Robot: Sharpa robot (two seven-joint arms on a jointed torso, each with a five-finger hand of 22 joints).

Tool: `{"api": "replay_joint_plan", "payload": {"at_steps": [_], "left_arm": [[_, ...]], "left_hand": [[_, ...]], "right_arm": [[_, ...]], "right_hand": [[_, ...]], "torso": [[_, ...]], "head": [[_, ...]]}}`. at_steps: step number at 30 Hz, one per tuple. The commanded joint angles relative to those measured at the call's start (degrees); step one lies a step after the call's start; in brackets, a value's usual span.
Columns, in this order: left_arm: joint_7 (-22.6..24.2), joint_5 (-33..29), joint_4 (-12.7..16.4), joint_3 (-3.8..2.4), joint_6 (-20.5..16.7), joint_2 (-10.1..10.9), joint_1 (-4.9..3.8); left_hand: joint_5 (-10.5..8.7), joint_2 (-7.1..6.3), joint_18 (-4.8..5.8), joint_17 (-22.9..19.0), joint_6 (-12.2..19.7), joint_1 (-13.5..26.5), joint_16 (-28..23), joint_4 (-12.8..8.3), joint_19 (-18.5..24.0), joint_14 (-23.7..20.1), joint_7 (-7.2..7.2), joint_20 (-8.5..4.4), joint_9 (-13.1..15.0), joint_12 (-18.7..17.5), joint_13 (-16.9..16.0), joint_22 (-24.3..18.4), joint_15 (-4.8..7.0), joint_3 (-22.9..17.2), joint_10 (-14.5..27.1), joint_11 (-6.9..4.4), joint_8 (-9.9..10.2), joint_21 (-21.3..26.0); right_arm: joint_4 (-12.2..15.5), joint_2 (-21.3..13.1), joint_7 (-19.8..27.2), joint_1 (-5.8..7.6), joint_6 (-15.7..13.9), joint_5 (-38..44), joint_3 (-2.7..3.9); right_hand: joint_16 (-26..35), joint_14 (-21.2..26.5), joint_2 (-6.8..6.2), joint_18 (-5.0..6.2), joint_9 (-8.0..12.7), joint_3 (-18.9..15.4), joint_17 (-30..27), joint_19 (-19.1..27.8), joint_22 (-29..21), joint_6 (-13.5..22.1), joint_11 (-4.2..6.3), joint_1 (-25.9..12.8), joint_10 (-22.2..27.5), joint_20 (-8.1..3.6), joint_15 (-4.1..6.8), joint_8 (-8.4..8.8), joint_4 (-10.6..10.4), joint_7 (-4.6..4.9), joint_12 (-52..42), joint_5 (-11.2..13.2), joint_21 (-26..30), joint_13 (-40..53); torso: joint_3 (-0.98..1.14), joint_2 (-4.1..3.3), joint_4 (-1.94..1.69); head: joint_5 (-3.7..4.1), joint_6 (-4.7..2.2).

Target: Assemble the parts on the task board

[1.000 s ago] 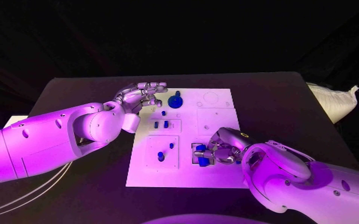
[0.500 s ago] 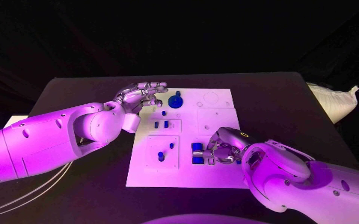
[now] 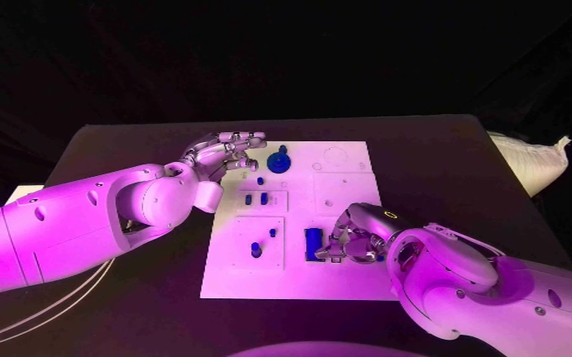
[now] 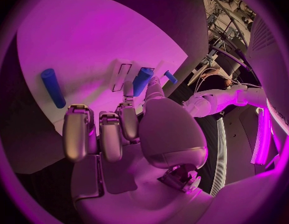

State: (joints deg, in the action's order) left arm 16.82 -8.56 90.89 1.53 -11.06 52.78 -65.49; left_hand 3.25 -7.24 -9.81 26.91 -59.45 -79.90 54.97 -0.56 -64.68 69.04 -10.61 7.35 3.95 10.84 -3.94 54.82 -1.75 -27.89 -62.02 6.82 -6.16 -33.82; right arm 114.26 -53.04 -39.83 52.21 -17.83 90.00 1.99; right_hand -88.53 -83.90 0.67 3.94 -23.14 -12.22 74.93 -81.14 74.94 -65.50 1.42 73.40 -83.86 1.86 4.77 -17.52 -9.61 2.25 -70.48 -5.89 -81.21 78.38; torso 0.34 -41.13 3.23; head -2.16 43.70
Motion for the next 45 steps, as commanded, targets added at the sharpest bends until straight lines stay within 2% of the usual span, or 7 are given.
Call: {"api": "replay_joint_plan", "payload": {"at_steps": [1,5,9,13,20,29,45], "left_arm": [[0.3,0.2,0.1,-0.03,1.1,-0.1,-0.02],[0.3,0.2,0.1,-0.03,1.1,0.0,-0.02],[0.3,0.2,0.1,-0.02,1.1,0.2,-0.01],[0.3,0.2,0.2,-0.02,1.1,0.2,-0.01],[0.3,0.2,0.4,-0.02,1.2,0.2,-0.01],[0.3,0.2,0.4,-0.01,1.3,0.1,0.00],[0.3,0.3,0.4,-0.01,1.4,0.2,0.01]], "left_hand": [[0.01,0.51,-0.65,-0.1,0.3,0.2,-0.1,-0.1,0.2,-0.4,-0.22,-0.03,-0.1,0.1,0.1,-0.1,0.12,0.4,0.3,-0.06,-0.2,0.2],[0.01,0.51,-0.65,-0.1,0.3,0.2,-0.1,-0.1,0.2,-0.4,-0.22,-0.03,-0.1,0.1,0.1,-0.1,0.12,0.4,0.3,-0.06,-0.2,0.2],[0.01,0.51,-0.65,-0.1,0.3,0.2,-0.1,-0.1,0.2,-0.4,-0.22,-0.03,-0.1,0.1,0.1,-0.1,0.12,0.4,0.3,-0.06,-0.2,0.2],[0.01,0.51,-0.65,-0.1,0.3,0.2,-0.1,-0.1,0.2,-0.4,-0.22,-0.03,-0.1,0.1,0.1,-0.1,0.12,0.4,0.3,-0.06,-0.2,0.2],[0.01,0.51,-0.65,-0.1,0.3,0.2,-0.1,-0.1,0.2,-0.4,-0.22,-0.03,-0.1,0.1,0.1,-0.1,0.12,0.4,0.3,-0.06,-0.2,0.2],[0.01,0.51,-0.65,-0.1,0.3,0.2,-0.1,-0.1,0.2,-0.4,-0.22,-0.03,-0.1,0.1,0.1,-0.1,0.12,0.4,0.3,-0.06,-0.2,0.2],[0.01,0.51,-0.65,-0.1,0.3,0.2,-0.1,-0.1,0.2,-0.4,-0.22,-0.03,-0.1,0.1,0.1,-0.1,0.12,0.4,0.3,-0.06,-0.2,0.2]], "right_arm": [[0.5,-0.9,0.3,-0.02,-1.3,0.9,0.03],[1.8,-3.8,2.6,0.22,-4.4,-3.2,0.21],[3.4,-7.8,4.9,1.10,-6.0,-6.5,0.30],[4.3,-11.7,6.0,1.69,-5.2,-7.0,0.33],[4.6,-15.5,5.6,1.94,-1.9,-3.1,0.23],[3.5,-15.4,2.7,1.47,2.9,2.0,-0.08],[0.6,-11.4,2.1,-0.33,4.3,5.2,-0.17]], "right_hand": [[-0.2,-5.5,2.89,-0.64,0.1,0.1,12.3,0.0,1.6,1.2,0.27,2.6,0.0,-0.43,0.33,0.59,-0.3,0.25,0.6,-0.8,0.1,-1.5],[-0.2,-5.5,3.08,-0.65,1.1,-0.1,12.3,0.1,1.5,4.1,-0.78,1.1,0.1,0.07,-0.48,3.04,-1.9,1.59,0.9,-4.3,0.2,-1.5],[-0.2,-5.5,3.86,-0.62,2.4,0.8,12.3,0.2,1.4,6.3,-1.74,2.5,0.6,0.82,-1.31,5.55,-1.9,2.74,1.7,-8.0,0.4,-1.9],[-0.2,-5.5,4.58,-0.58,3.2,1.7,12.3,0.2,1.4,6.3,-1.98,4.1,0.8,1.18,-1.58,6.53,-1.4,2.98,2.2,-8.8,0.4,-2.2],[0.1,-5.4,4.00,-0.49,3.7,1.2,11.8,0.4,1.1,4.7,-1.92,3.6,1.1,1.40,-1.63,6.68,-2.2,2.81,2.9,-8.4,0.6,-2.6],[0.2,-5.4,3.77,-0.43,3.4,1.0,11.5,0.6,1.0,2.6,-1.42,3.2,1.1,1.22,-1.27,6.25,-3.1,2.13,3.1,-8.0,0.8,-2.7],[0.2,-5.4,3.52,-0.43,3.3,1.1,11.5,0.6,1.0,2.4,-1.26,3.7,1.1,1.09,-1.12,6.35,-2.9,1.97,3.1,-8.2,0.8,-2.7]], "torso": [[0.02,-0.01,-0.01],[-0.01,0.09,0.12],[-0.04,0.15,0.29],[-0.08,0.26,0.65],[0.03,0.32,1.15],[0.04,0.25,1.06],[-0.01,0.29,1.03]], "head": [[0.03,-0.02],[0.19,0.00],[0.68,-0.13],[1.05,-0.21],[1.50,-0.24],[1.52,-0.17],[1.19,0.12]]}}
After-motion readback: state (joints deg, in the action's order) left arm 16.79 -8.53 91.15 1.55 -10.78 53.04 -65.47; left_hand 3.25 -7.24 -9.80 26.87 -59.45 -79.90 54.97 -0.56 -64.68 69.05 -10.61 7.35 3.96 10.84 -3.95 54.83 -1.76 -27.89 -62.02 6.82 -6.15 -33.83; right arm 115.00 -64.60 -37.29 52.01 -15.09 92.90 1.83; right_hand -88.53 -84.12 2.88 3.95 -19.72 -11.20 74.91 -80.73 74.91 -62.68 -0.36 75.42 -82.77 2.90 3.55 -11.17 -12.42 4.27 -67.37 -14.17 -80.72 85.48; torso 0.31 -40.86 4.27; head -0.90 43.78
